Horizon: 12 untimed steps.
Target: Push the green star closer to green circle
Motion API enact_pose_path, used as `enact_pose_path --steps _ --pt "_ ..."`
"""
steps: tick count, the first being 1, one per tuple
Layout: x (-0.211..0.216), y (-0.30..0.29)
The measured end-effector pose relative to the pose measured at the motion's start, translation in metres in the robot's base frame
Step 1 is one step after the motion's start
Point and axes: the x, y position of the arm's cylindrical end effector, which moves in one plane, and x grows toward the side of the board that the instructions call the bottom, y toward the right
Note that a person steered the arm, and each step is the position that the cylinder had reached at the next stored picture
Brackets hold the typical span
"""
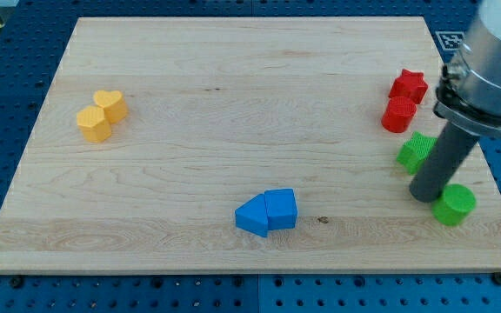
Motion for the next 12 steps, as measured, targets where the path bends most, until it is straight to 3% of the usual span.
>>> enact_pose_path --steps 2,4,7,12 --pt "0.021 0.018" --pt "0.011 -0.059" --pt "-0.108 -0.081" --pt "-0.072 -0.012"
